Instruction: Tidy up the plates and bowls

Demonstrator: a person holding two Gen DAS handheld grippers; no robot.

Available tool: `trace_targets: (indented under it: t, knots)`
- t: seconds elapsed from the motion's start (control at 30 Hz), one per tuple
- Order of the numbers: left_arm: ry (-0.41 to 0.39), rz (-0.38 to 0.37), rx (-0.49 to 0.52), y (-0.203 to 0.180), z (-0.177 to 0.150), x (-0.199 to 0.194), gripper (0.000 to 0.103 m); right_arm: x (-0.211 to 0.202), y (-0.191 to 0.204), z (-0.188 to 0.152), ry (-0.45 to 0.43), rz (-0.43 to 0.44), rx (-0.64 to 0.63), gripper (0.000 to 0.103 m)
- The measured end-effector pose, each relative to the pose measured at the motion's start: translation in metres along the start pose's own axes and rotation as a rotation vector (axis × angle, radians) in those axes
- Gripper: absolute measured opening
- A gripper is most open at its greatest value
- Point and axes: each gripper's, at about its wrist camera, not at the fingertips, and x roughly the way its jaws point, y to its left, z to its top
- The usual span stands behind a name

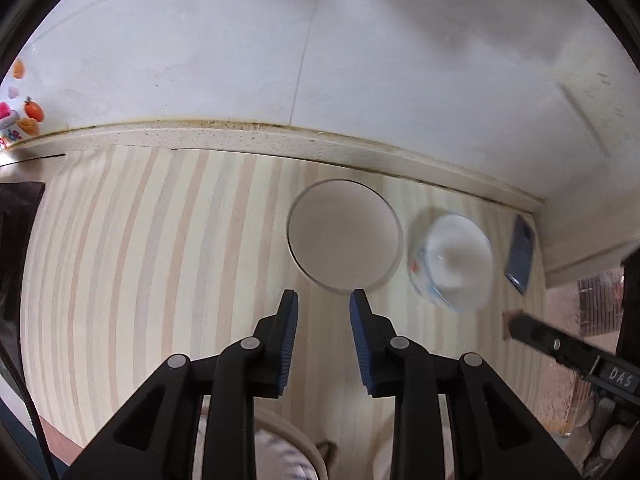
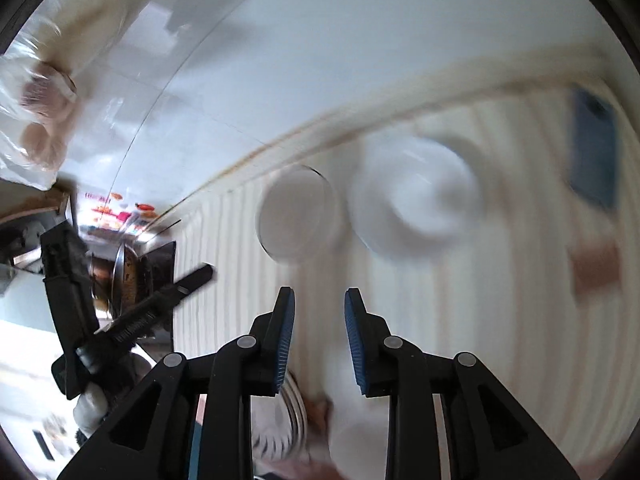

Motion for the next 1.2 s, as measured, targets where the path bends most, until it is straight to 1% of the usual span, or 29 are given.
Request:
trace_targets:
  t: [0.07,0.1,0.13,0.2,0.23,0.27,0.3,0.37,0.43,0.5,0.53,0.6,0.77,0.9,1.07,1.2]
  knots:
    - [0.019,0.007,-0.013,0.005,0.012,0.015,0.024,0.029,0.014,0.029,0.024,-0.013,-0.046,0.028]
    - [0.033,0.015,-0.023,0.008,0.019,0.027,0.024,0.044,0.02,0.043,0.043,-0.03,-0.067,0.028]
    - [0.042,0.014,-0.029,0.009,0.019,0.032,0.024,0.058,0.024,0.056,0.057,-0.053,-0.081,0.028]
    - [0.07,0.018,-0.055,0.014,0.024,0.051,0.024,0.079,0.028,0.072,0.091,-0.071,-0.109,0.028]
    - [0.081,0.024,-0.068,0.017,0.026,0.059,0.024,0.09,0.03,0.081,0.103,-0.099,-0.121,0.028]
    - [0.091,0.027,-0.073,0.019,0.026,0.065,0.024,0.1,0.031,0.088,0.12,-0.107,-0.135,0.028]
    - [0.106,0.031,-0.08,0.02,0.027,0.073,0.024,0.107,0.031,0.093,0.134,-0.114,-0.143,0.028]
    - [0.123,0.027,-0.089,0.02,0.026,0.083,0.024,0.121,0.031,0.098,0.158,-0.156,-0.17,0.028]
    - [0.14,0.024,-0.091,0.02,0.024,0.094,0.024,0.139,0.032,0.105,0.188,-0.171,-0.184,0.027]
    - [0.142,0.014,-0.09,0.019,0.021,0.099,0.024,0.152,0.03,0.108,0.21,-0.209,-0.199,0.022]
    - [0.144,0.014,-0.089,0.018,0.019,0.1,0.024,0.156,0.029,0.108,0.216,-0.214,-0.203,0.021]
    - [0.133,0.017,-0.09,0.017,0.017,0.099,0.024,0.164,0.025,0.108,0.234,-0.231,-0.191,0.014]
    - [0.133,0.009,-0.091,0.021,0.02,0.098,0.024,0.17,0.019,0.106,0.231,-0.22,-0.172,0.013]
    - [0.113,0.03,-0.081,0.018,0.019,0.085,0.024,0.166,0.024,0.1,0.231,-0.214,-0.164,0.013]
    - [0.089,0.025,-0.076,0.014,0.016,0.061,0.024,0.141,0.038,0.089,0.221,-0.198,-0.175,0.013]
    - [0.06,0.014,-0.049,0.005,0.004,0.034,0.024,0.11,0.047,0.075,0.201,-0.182,-0.181,0.013]
